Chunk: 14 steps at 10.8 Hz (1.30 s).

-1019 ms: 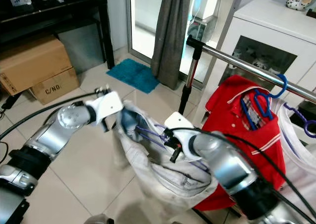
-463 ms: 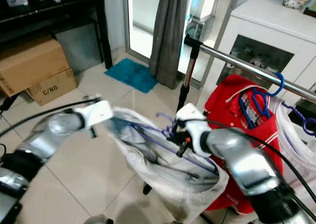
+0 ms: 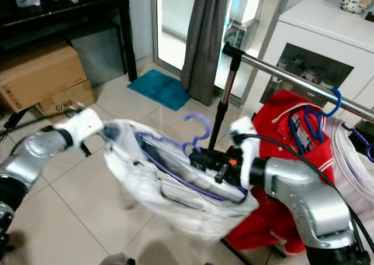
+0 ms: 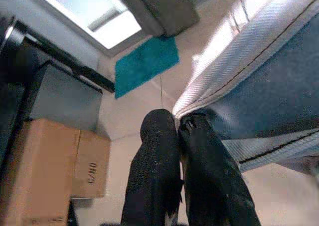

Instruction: Hang hanger

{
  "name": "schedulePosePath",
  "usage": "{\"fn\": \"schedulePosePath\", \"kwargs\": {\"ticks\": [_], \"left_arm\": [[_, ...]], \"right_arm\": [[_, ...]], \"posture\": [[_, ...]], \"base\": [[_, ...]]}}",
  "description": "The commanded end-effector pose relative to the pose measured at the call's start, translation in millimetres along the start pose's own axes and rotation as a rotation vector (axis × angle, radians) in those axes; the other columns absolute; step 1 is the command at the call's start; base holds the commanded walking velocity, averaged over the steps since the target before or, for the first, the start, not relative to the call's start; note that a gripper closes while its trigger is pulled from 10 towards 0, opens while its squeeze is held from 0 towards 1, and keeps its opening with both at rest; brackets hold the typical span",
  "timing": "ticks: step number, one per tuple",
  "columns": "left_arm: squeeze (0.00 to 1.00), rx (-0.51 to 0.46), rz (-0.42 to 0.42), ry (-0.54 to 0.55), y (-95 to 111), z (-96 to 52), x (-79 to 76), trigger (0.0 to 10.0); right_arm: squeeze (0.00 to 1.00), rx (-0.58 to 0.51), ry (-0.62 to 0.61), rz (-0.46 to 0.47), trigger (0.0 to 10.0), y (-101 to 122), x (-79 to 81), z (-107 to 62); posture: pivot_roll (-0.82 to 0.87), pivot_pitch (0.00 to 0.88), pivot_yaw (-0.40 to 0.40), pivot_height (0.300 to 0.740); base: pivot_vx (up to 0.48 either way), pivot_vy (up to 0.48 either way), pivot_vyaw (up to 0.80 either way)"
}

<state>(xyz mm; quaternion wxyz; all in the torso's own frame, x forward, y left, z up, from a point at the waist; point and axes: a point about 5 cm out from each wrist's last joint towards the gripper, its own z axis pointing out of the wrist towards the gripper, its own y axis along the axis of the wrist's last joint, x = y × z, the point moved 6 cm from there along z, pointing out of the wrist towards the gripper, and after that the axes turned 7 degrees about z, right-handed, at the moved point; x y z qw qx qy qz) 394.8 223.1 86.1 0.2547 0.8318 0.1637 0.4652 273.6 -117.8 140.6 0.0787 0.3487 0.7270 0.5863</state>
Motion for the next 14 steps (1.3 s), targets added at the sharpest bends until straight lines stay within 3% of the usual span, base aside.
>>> {"fn": "schedulePosePath", "kwargs": {"ticks": [1,3,5,6,8,9,10,11,12,13,14], "left_arm": [[0.00,0.151,-0.078,0.091,-48,-23.1,25.4,0.0],[0.00,0.121,-0.108,0.092,-48,-26.0,24.5,0.0],[0.00,0.041,-0.160,0.093,-33,-20.4,21.2,0.0],[0.00,0.010,-0.173,0.038,-24,-13.6,0.9,0.0],[0.00,-0.024,-0.217,-0.015,-19,-13.1,-27.1,0.0],[0.00,-0.041,-0.205,-0.034,-15,-13.2,-33.1,0.0],[0.00,-0.106,-0.176,-0.055,3,-11.7,-38.0,0.0],[0.00,-0.174,-0.146,0.001,29,-8.0,-21.9,0.0],[0.00,-0.211,-0.122,0.102,46,-9.4,9.7,0.0],[0.00,-0.212,-0.113,0.178,50,-15.6,35.0,0.0],[0.00,-0.205,-0.098,0.213,51,-20.8,49.0,0.0]], "right_arm": [[0.00,-0.050,-0.144,-0.014,0.0,12,-26.4,-26.4],[0.00,-0.061,-0.146,-0.006,0.0,12,-26.7,-29.8],[0.00,-0.051,-0.216,-0.028,0.0,10,-36.3,-26.4],[0.00,-0.194,-0.313,0.040,0.0,30,-53.3,-26.0],[0.00,-0.410,-0.336,0.121,0.0,56,-59.7,-37.9],[0.00,-0.423,-0.323,0.109,0.0,59,-56.2,-36.9],[0.00,-0.268,-0.263,-0.033,0.0,46,-36.5,-14.9],[0.00,0.026,-0.165,-0.258,0.0,3,-11.3,16.7],[0.00,0.127,-0.104,-0.336,0.0,-19,-1.3,29.5],[0.00,0.180,-0.067,-0.380,0.0,-29,4.1,33.2],[0.00,0.266,-0.036,-0.445,0.0,-44,4.8,29.5]], "posture": [[-0.01,0.010,-0.025,0.740],[-0.01,0.010,-0.026,0.740],[0.00,0.007,-0.027,0.740],[0.00,0.004,-0.023,0.740],[0.01,0.000,-0.018,0.740],[0.01,0.000,-0.017,0.740],[0.01,0.000,-0.019,0.740],[0.02,0.000,-0.023,0.740],[0.02,0.000,-0.027,0.740],[0.02,0.000,-0.028,0.740],[0.02,0.000,-0.031,0.740]], "base": [[0.000,0.000,0.00],[0.000,0.000,0.00],[0.000,0.000,0.00],[0.000,0.000,0.00],[0.000,0.000,0.00],[0.000,0.000,0.00],[0.000,0.000,0.00],[0.000,0.000,0.00],[0.000,0.000,0.00],[0.000,0.000,0.00],[0.000,0.000,0.00]]}}
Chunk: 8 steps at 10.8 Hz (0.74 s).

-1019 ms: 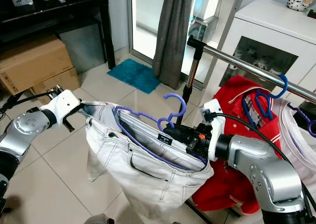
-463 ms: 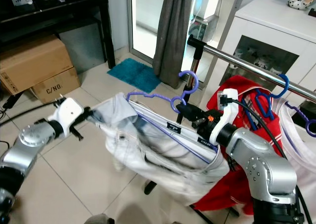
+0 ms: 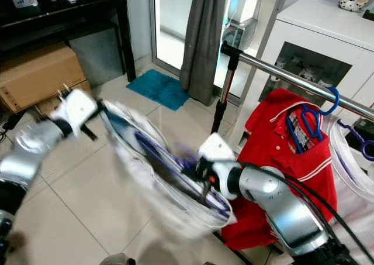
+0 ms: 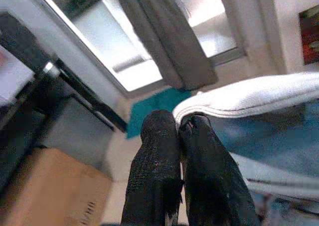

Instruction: Hang hanger

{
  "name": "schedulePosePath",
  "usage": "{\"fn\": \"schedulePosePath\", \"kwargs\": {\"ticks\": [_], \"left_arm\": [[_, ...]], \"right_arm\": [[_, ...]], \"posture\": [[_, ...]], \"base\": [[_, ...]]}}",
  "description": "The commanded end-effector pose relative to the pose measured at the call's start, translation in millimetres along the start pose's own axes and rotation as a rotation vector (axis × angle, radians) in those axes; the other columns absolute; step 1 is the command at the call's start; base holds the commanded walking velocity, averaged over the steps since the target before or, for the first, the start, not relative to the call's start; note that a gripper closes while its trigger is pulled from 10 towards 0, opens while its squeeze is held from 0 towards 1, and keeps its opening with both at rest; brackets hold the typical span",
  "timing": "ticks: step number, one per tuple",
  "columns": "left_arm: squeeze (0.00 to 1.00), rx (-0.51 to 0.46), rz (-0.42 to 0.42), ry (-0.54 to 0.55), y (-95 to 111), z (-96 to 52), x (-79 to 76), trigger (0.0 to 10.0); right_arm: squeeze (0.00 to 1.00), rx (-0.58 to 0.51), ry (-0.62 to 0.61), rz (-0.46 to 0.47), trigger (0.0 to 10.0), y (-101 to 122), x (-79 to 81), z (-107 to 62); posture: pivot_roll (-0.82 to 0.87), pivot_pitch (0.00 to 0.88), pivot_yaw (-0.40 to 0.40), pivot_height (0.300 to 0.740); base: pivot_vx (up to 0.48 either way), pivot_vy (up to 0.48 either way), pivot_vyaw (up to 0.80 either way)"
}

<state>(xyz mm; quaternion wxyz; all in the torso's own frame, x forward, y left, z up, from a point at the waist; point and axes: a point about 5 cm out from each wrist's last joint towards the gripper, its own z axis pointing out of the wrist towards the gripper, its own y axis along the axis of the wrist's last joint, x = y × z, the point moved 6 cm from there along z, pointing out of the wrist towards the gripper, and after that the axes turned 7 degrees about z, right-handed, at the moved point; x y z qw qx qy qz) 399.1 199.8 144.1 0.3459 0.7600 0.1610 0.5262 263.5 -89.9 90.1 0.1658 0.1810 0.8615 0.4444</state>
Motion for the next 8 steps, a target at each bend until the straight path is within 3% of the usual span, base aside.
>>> {"fn": "schedulePosePath", "kwargs": {"ticks": [1,2,3,4,5,7,8], "left_arm": [[0.00,-0.009,0.059,0.051,13,-2.8,26.4,0.0],[0.00,-0.049,0.073,-0.040,28,3.9,8.2,0.0],[0.00,-0.125,0.060,-0.187,55,18.3,-37.4,0.0],[0.00,-0.157,0.055,-0.270,71,28.4,-71.5,0.0],[0.00,-0.155,0.062,-0.314,74,35.0,-91.0,0.0],[0.00,-0.144,0.059,-0.330,80,40.7,-100.1,0.0],[0.00,-0.155,0.059,-0.347,86,42.5,-107.1,0.0]], "right_arm": [[0.00,0.128,0.022,-0.043,0.0,-23,1.0,0.2],[0.00,0.193,0.012,-0.069,0.0,-31,-3.0,8.2],[0.00,0.147,-0.003,0.061,0.0,-22,-4.3,32.5],[0.00,0.150,0.014,0.074,0.0,-19,-0.6,49.9],[0.00,0.210,0.040,0.013,0.0,-22,4.3,59.3],[0.00,0.286,0.103,-0.059,0.0,-28,13.6,72.3],[0.00,0.309,0.117,-0.143,0.0,-28,14.6,79.0]], "posture": [[0.03,0.000,-0.041,0.740],[0.03,0.000,-0.047,0.740],[0.03,0.000,-0.048,0.740],[0.03,0.000,-0.052,0.740],[0.03,0.000,-0.053,0.740],[0.02,0.000,-0.049,0.740],[0.01,0.000,-0.047,0.740]], "base": [[0.000,0.000,0.00],[0.000,0.000,0.00],[0.000,0.000,0.00],[0.000,0.000,0.00],[0.000,0.000,0.00],[0.000,0.000,0.00],[0.000,0.000,0.00]]}}
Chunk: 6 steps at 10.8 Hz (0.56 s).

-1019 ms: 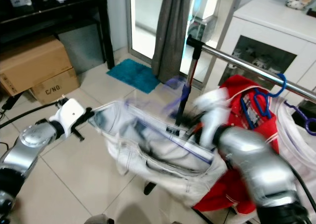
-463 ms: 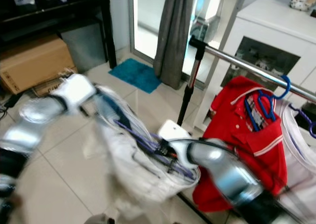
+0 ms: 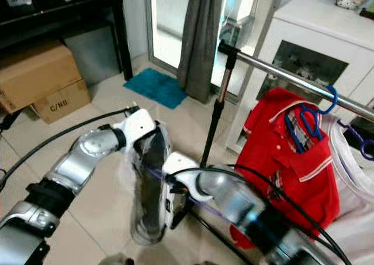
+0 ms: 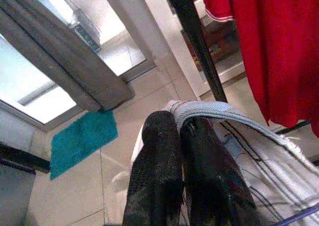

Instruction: Hang hanger

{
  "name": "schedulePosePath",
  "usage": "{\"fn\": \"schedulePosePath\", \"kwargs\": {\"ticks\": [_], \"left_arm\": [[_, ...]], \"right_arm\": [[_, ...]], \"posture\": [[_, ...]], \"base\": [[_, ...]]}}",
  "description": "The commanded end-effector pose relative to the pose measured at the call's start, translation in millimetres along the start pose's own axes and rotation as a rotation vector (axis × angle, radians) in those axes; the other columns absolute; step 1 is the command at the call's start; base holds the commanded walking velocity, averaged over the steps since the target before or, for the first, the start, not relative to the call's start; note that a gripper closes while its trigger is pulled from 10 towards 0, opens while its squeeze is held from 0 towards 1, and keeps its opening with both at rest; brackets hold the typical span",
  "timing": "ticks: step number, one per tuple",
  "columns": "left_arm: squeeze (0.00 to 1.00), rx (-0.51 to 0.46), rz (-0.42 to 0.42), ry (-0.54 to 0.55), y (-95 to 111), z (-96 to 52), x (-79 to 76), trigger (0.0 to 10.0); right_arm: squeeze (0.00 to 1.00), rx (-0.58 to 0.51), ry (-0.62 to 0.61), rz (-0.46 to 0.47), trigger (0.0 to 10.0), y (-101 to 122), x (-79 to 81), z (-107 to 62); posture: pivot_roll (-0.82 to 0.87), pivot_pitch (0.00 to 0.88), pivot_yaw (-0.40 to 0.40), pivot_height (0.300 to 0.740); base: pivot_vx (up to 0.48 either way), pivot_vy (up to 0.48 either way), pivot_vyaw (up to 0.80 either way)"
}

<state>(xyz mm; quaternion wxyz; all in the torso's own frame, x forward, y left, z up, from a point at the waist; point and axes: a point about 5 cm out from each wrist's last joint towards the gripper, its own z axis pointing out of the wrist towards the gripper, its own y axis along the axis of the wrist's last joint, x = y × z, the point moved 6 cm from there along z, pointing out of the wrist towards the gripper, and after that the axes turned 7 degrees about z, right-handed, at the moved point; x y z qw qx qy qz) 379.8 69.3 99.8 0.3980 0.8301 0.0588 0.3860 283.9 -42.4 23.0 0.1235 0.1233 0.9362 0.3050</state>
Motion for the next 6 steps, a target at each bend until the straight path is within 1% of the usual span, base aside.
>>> {"fn": "schedulePosePath", "kwargs": {"ticks": [1,2,3,4,5,6], "left_arm": [[0.00,-0.046,0.053,0.026,20,3.3,11.6,0.0],[0.00,-0.021,0.060,0.035,13,1.5,14.8,0.0],[0.00,0.022,0.066,0.047,-2,-7.5,20.0,0.0],[0.00,0.123,0.059,0.060,-38,-27.6,25.2,0.0],[0.00,0.208,0.029,0.081,-69,-46.6,29.6,0.0],[0.00,0.226,0.015,0.089,-76,-51.4,30.7,0.0]], "right_arm": [[0.00,0.005,0.035,-0.068,0.0,5,2.7,-0.9],[0.00,0.012,0.047,-0.071,0.0,3,0.3,-5.2],[0.00,0.025,0.034,-0.052,0.0,-7,-7.3,-15.6],[0.00,0.020,0.009,0.000,0.0,-24,-18.2,-41.4],[0.00,-0.015,-0.009,0.077,0.0,-35,-23.9,-66.5],[0.00,-0.028,-0.015,0.099,0.0,-37,-25.3,-73.1]], "posture": [[0.01,0.000,-0.048,0.740],[0.01,0.000,-0.048,0.740],[0.02,0.000,-0.053,0.740],[0.02,0.000,-0.046,0.740],[0.02,0.000,-0.040,0.740],[0.02,0.000,-0.040,0.740]], "base": [[0.000,0.000,0.00],[0.000,0.000,0.00],[0.000,0.000,0.00],[0.000,0.000,0.00],[0.000,0.000,0.00],[0.000,0.000,0.00]]}}
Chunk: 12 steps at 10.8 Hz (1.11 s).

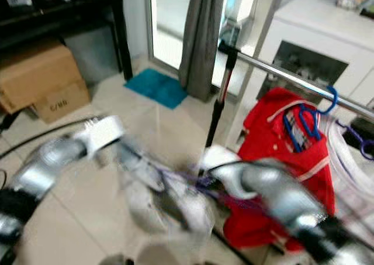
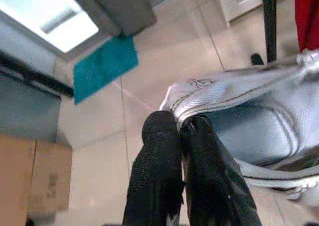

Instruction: Hang hanger

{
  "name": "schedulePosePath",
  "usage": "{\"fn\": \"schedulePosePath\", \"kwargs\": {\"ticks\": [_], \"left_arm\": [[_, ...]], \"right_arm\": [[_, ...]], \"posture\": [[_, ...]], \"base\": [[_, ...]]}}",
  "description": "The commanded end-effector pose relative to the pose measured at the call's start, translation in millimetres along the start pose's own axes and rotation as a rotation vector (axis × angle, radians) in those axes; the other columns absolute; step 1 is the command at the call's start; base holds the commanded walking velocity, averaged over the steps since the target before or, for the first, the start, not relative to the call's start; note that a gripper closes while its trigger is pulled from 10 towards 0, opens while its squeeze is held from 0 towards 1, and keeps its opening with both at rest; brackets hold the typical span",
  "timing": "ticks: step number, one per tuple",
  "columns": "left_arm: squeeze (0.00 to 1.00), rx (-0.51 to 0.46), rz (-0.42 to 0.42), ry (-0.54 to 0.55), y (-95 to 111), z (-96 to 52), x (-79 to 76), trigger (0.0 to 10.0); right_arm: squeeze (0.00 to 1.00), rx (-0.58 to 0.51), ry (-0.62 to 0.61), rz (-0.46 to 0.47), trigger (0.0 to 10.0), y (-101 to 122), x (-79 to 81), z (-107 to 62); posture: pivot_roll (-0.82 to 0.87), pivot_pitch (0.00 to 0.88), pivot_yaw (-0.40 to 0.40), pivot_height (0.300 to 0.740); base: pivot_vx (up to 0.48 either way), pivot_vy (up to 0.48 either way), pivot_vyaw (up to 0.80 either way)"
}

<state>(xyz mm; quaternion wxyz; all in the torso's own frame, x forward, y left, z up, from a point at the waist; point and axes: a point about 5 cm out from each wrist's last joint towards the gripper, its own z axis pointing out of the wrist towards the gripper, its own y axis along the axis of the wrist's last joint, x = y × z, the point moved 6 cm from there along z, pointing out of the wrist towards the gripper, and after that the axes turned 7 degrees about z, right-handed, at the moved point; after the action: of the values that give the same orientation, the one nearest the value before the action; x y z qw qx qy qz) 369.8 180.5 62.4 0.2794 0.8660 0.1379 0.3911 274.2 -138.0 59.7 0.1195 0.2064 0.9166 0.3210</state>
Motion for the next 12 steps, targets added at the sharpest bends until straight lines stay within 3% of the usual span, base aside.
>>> {"fn": "schedulePosePath", "kwargs": {"ticks": [1,2,3,4,5,6,7,8,10,11,12], "left_arm": [[0.00,-0.034,-0.029,0.051,3,-9.6,15.9,0.0],[0.00,-0.076,-0.086,0.052,9,-13.0,13.8,0.0],[0.00,-0.173,-0.224,0.052,27,-16.3,5.3,0.0],[0.00,-0.220,-0.340,0.114,33,-20.8,2.8,0.0],[0.00,-0.185,-0.357,0.142,18,-28.3,-3.7,0.0],[0.00,-0.183,-0.359,0.146,16,-30.8,-4.2,0.0],[0.00,-0.220,-0.309,0.133,29,-28.9,-0.8,0.0],[0.00,-0.256,-0.206,0.089,54,-21.4,1.7,0.0],[0.00,-0.318,-0.125,0.071,89,-10.3,16.0,0.0],[0.00,-0.303,-0.107,0.081,88,-12.1,26.6,0.0],[0.00,-0.241,-0.100,0.093,67,-17.0,30.5,0.0]], "right_arm": [[0.00,-0.040,-0.050,0.063,0.0,0,-10.6,-18.9],[0.00,-0.054,-0.083,0.122,0.0,-6,-13.3,-26.0],[0.00,-0.100,-0.097,0.225,0.0,-11,-6.1,-30.0],[0.00,-0.219,-0.118,0.360,0.0,-7,6.1,-32.2],[0.00,-0.315,-0.126,0.435,0.0,-3,19.8,-37.8],[0.00,-0.312,-0.088,0.419,0.0,-1,33.2,-34.8],[0.00,-0.282,-0.081,0.373,0.0,1,35.2,-30.8],[0.00,-0.149,-0.125,0.232,0.0,-3,26.9,-18.7],[0.00,-0.024,-0.100,0.026,0.0,8,17.7,5.9],[0.00,-0.024,-0.101,0.017,0.0,18,13.6,11.8],[0.00,-0.025,-0.102,0.051,0.0,13,13.0,8.1]], "posture": [[0.01,0.000,-0.029,0.740],[0.00,0.000,-0.021,0.740],[0.00,0.000,-0.014,0.740],[0.00,0.000,-0.014,0.740],[-0.01,0.000,-0.013,0.740],[-0.02,0.000,-0.012,0.740],[-0.01,0.000,-0.014,0.740],[0.00,0.000,-0.015,0.740],[0.00,0.000,-0.005,0.740],[0.01,0.000,-0.015,0.740],[0.02,0.000,-0.017,0.740]], "base": [[0.000,0.000,0.00],[0.000,0.000,0.00],[0.000,0.000,0.00],[0.000,0.000,0.00],[0.000,0.000,0.00],[0.000,0.000,0.00],[0.000,0.000,0.00],[0.000,0.000,0.00],[0.000,0.000,0.00],[0.000,0.000,0.00],[0.000,0.000,0.00]]}}
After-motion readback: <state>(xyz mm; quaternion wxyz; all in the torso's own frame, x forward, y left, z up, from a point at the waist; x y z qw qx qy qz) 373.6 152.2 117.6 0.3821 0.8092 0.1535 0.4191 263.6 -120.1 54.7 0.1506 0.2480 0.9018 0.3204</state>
